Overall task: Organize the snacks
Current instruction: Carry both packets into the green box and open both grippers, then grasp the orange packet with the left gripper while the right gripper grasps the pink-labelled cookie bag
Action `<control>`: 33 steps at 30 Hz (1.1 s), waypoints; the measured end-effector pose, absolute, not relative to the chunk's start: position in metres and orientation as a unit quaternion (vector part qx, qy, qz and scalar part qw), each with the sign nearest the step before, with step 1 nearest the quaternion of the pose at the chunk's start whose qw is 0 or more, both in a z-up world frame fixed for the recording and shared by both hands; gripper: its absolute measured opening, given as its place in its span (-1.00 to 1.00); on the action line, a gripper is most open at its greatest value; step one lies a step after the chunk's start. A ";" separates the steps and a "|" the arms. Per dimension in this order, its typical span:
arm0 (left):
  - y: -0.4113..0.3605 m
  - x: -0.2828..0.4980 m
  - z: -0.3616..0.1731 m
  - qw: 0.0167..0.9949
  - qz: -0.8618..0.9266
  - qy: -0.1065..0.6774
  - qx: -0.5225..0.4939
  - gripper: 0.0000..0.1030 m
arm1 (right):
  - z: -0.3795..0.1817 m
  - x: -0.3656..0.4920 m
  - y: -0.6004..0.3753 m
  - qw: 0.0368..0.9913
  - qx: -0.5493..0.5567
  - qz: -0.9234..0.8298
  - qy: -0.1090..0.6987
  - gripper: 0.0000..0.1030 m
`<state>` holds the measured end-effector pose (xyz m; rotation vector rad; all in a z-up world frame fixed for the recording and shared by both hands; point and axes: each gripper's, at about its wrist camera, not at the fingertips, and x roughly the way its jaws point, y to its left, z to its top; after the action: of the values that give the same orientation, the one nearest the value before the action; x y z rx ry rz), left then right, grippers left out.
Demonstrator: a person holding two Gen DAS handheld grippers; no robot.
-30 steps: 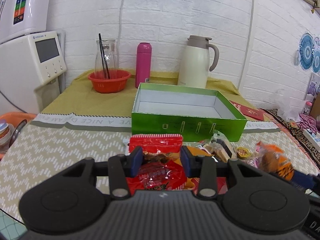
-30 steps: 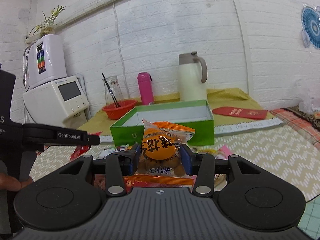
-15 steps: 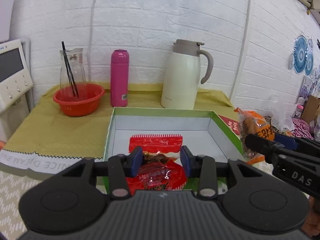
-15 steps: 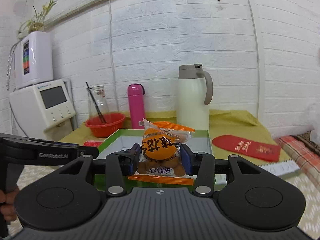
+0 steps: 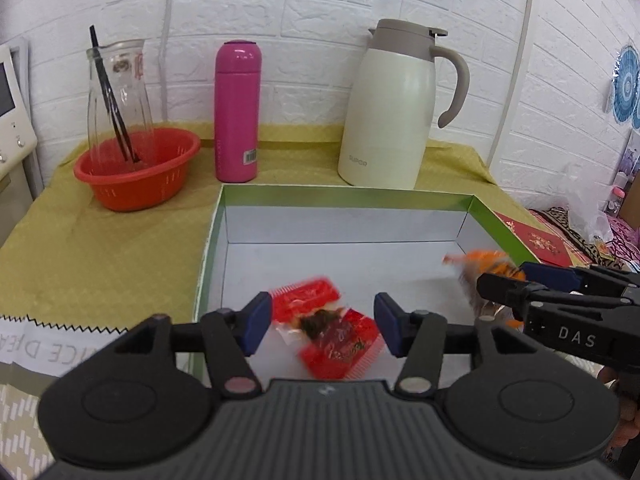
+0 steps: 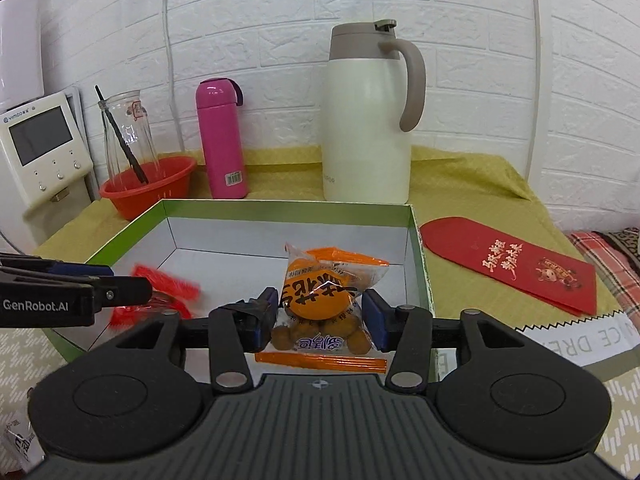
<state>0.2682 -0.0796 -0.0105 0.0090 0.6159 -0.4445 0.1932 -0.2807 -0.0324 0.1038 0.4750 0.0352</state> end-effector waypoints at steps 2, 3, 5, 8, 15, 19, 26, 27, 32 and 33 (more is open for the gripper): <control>-0.074 0.265 -0.008 0.930 -0.209 0.302 0.004 0.12 | -0.025 0.182 -0.283 0.977 0.051 0.020 0.206 1.00; -0.069 0.262 -0.005 0.931 -0.206 0.301 0.000 0.15 | -0.019 0.173 -0.285 0.980 0.048 0.030 0.191 1.00; -0.060 0.252 0.003 0.933 -0.204 0.296 -0.005 0.19 | -0.004 0.153 -0.291 0.984 0.040 0.049 0.165 1.00; -0.045 0.220 0.013 0.941 -0.198 0.275 0.000 0.27 | 0.014 0.111 -0.302 0.988 0.031 0.066 0.137 1.00; -0.042 0.138 0.005 0.947 -0.188 0.259 0.037 0.36 | -0.004 0.040 -0.311 0.984 0.048 0.038 0.168 1.00; -0.058 0.107 -0.013 0.948 -0.187 0.244 0.086 0.38 | -0.030 0.013 -0.306 0.981 0.097 -0.009 0.168 1.00; -0.075 0.102 -0.031 0.931 -0.242 0.250 0.108 0.39 | -0.057 0.019 -0.283 0.975 0.080 -0.019 0.207 1.00; -0.074 0.102 -0.031 0.932 -0.241 0.249 0.106 0.41 | -0.059 0.020 -0.282 0.975 0.077 -0.014 0.208 1.00; -0.071 0.104 -0.033 0.919 -0.288 0.256 0.081 0.41 | -0.066 0.017 -0.284 0.974 0.083 -0.002 0.213 1.00; -0.072 0.105 -0.034 0.913 -0.302 0.263 0.078 0.41 | -0.067 0.019 -0.285 0.972 0.083 -0.003 0.220 1.00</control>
<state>0.1050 -0.0721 -0.0340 0.1606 0.5417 -0.6232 0.0191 -0.2849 -0.0674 0.1678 0.4433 -0.0056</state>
